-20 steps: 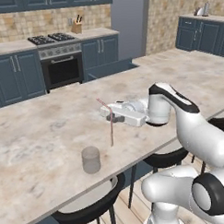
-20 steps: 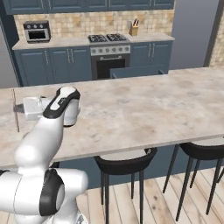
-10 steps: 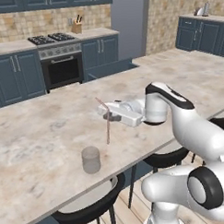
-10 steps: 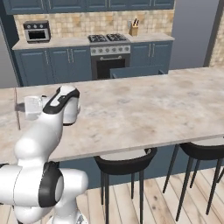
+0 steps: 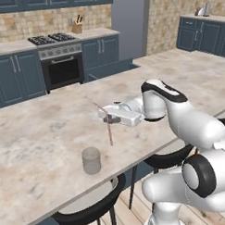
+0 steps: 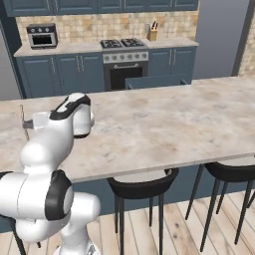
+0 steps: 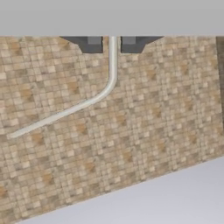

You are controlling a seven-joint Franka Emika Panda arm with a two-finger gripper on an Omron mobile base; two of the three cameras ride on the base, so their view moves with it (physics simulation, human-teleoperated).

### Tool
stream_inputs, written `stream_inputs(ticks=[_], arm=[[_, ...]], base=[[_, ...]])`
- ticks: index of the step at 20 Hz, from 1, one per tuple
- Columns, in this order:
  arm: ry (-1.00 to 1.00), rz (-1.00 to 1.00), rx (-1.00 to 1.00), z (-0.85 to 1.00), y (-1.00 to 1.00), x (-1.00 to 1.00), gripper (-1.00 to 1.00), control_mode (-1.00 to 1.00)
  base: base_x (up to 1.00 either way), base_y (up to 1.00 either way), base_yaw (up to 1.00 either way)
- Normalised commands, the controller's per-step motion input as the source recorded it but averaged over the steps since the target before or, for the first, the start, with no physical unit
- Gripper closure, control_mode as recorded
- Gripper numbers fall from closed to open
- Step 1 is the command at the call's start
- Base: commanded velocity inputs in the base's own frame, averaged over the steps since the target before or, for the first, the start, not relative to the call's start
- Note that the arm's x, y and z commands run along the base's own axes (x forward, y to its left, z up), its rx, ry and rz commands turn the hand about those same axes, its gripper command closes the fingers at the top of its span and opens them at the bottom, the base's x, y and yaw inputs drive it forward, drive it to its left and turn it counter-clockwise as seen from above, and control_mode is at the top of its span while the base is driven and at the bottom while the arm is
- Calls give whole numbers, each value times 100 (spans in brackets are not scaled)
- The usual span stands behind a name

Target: Take a straw from the drawer in front and place it inside the glass cup on the dining counter.

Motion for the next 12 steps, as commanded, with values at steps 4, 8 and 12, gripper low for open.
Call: stream_inputs(ticks=[4,8,12], arm=[[5,7,4,-35,7,21,100,-100],[0,9,3,-18,24,15,100,-100],[0,9,0,-14,28,12,100,-100]], base=[[0,0,0],[0,0,0],[0,0,0]])
